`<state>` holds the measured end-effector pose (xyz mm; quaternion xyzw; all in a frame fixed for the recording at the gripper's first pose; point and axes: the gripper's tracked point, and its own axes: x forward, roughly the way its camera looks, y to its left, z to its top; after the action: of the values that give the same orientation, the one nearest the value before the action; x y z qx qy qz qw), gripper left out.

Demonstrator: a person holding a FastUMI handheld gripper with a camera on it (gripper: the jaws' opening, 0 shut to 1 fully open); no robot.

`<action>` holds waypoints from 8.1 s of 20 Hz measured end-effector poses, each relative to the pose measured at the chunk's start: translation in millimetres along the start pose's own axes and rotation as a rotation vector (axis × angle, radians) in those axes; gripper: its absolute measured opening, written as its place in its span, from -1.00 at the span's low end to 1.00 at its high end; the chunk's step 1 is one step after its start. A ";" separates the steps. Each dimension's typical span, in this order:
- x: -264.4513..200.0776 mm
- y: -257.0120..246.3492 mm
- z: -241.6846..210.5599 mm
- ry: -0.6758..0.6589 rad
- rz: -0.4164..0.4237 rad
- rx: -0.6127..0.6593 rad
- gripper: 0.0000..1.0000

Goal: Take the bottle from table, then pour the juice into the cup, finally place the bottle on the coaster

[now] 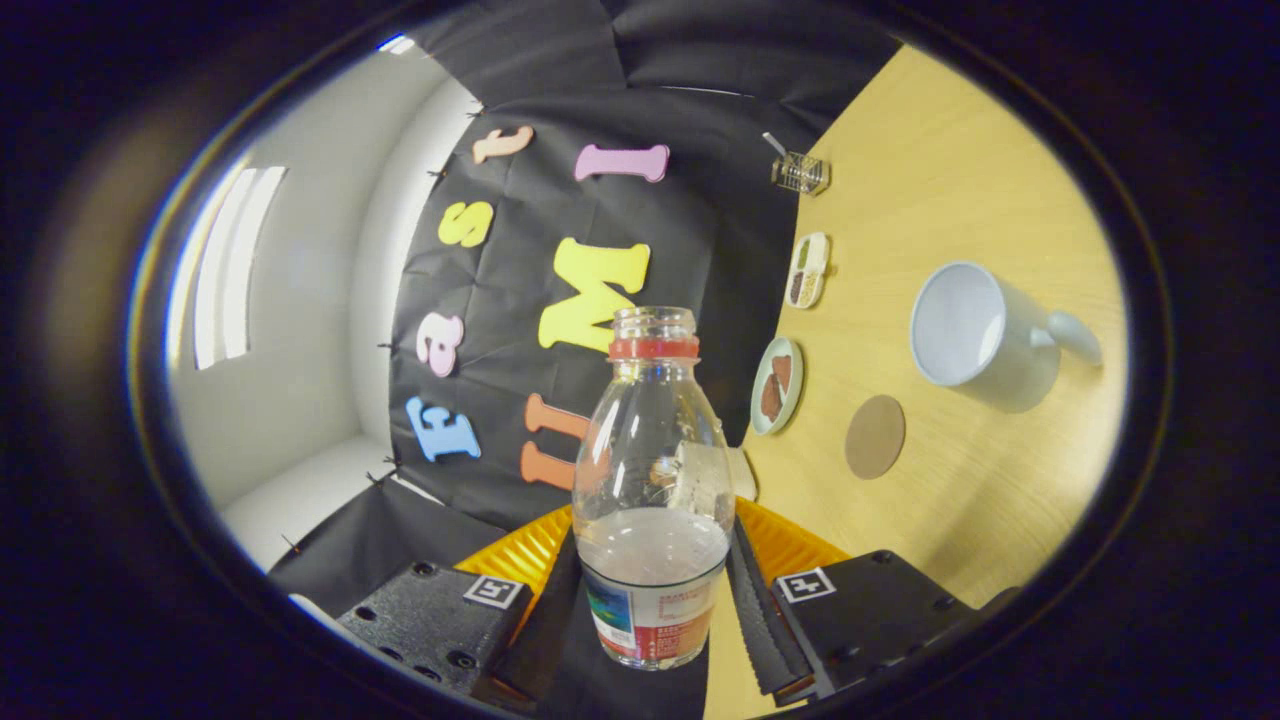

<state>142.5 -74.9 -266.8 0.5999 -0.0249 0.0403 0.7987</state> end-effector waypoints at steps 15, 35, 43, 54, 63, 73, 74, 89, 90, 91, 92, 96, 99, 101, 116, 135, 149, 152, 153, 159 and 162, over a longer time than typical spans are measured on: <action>5.4 13.2 -1.5 -0.020 0.068 0.280 0.54; 6.8 7.5 10.7 -0.039 0.071 0.393 0.54; 4.2 11.7 10.5 -0.035 0.078 0.434 0.54; 4.9 21.6 18.0 -0.037 0.093 0.551 0.54; -0.4 40.1 35.6 -0.054 0.129 0.635 0.53; 1.6 57.5 51.1 -0.064 0.159 0.757 0.53; 1.6 55.2 50.6 -0.064 0.160 0.770 0.54; -4.4 28.5 62.3 -0.074 0.117 0.879 0.54; -2.4 25.9 61.7 -0.074 0.113 0.879 0.54; -0.8 23.2 61.3 -0.072 0.111 0.877 0.54; 0.8 19.9 59.9 -0.070 0.105 0.878 0.54; 4.3 5.4 58.4 -0.073 0.090 0.882 0.54; 4.9 -1.7 52.7 -0.065 0.077 0.857 0.54; 3.9 -4.9 45.4 -0.052 0.070 0.829 0.54; -33.8 -14.8 14.3 -0.042 0.019 0.347 0.54; -60.4 49.8 -27.8 0.043 -0.051 -0.745 0.55; -40.5 64.1 -49.9 0.019 -0.045 -1.217 0.56; -17.4 64.6 -43.9 0.000 -0.032 -1.232 0.56; -8.5 64.7 -39.7 -0.017 -0.031 -1.244 0.56; 43.6 30.5 -29.5 -0.051 -0.087 -1.404 0.57; 70.5 -2.0 -11.3 -0.089 -0.180 -1.433 0.57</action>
<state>212.8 -62.1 -265.7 -0.0702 -0.0282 -0.0761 0.9942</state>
